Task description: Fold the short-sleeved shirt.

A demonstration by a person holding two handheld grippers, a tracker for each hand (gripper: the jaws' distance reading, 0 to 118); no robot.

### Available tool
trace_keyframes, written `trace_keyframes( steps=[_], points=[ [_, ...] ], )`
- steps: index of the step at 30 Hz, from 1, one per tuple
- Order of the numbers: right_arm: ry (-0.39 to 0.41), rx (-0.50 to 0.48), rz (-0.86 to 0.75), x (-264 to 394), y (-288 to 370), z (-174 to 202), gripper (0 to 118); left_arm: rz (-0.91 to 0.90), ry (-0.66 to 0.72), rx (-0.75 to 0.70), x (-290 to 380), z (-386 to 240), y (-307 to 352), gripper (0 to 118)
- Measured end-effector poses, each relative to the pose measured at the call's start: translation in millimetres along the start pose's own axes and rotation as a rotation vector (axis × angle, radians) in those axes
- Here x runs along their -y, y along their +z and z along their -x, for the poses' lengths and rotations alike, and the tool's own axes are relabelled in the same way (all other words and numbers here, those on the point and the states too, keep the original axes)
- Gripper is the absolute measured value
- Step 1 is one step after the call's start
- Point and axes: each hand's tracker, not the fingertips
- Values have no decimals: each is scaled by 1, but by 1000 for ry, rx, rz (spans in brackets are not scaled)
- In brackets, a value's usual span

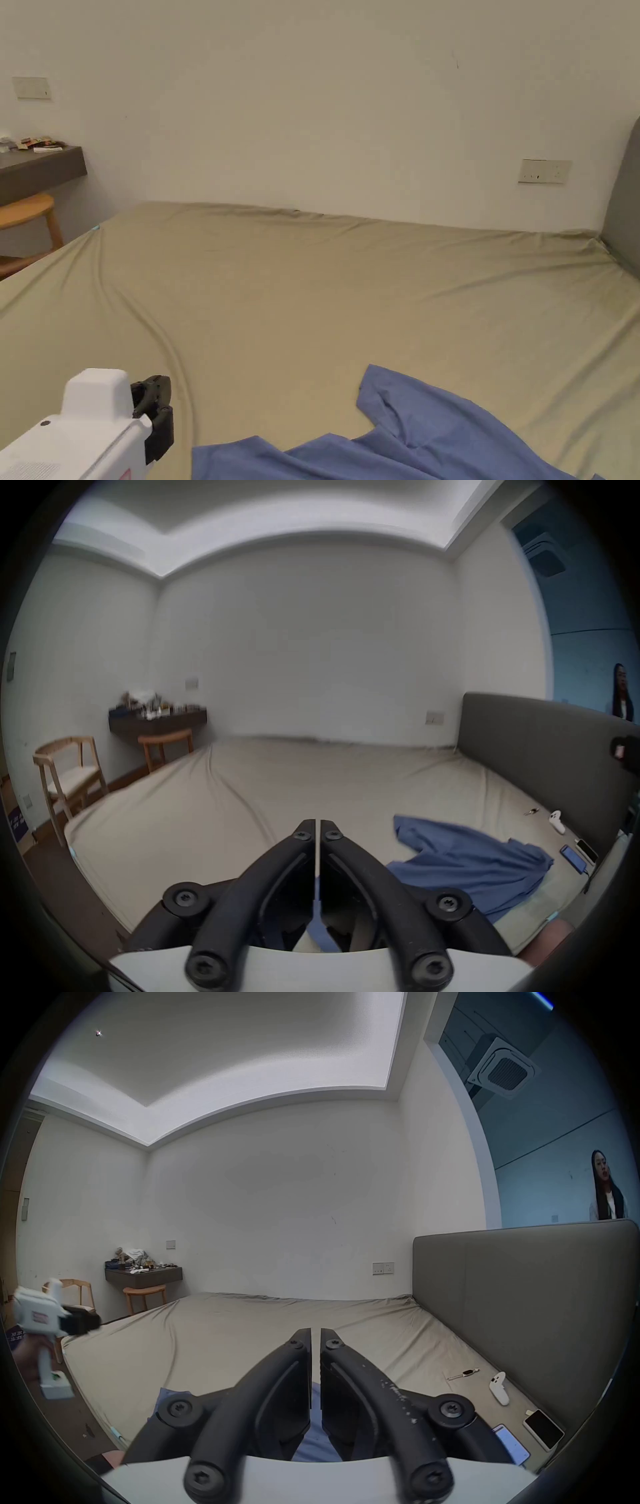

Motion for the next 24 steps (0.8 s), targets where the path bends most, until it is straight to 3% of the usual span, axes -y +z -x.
trace_keyframes(
  steps=[1,2,4,6,9,16,18,20,21,22,23,24],
  points=[
    [-6,-9,7,1,-5,1,8,65,35,-9,10,7,-30,18],
    [-8,-20,13,3,-8,0,8,104,7,-30,19,8,-55,45],
    [4,-24,25,5,-18,0,8,238,-52,-71,48,10,-115,118],
    [24,-19,31,7,-24,1,8,315,-64,-16,70,13,-156,109],
    [37,-9,48,11,-35,-1,8,554,23,3,102,22,-201,109],
    [37,13,107,28,-59,-6,8,609,-39,-15,155,24,-236,107],
    [32,10,123,34,-63,-5,8,550,-3,-37,151,22,-227,84],
    [18,3,137,39,-64,-3,8,519,-49,16,148,16,-217,40],
    [13,0,141,41,-64,-3,8,492,-86,41,148,10,-207,12],
    [5,-2,143,42,-62,-1,8,491,-92,24,149,9,-203,3],
    [-1,-7,145,42,-62,0,8,513,-41,86,149,11,-201,3],
    [-7,-11,147,42,-61,0,8,475,-14,20,146,14,-200,3]
  ],
)
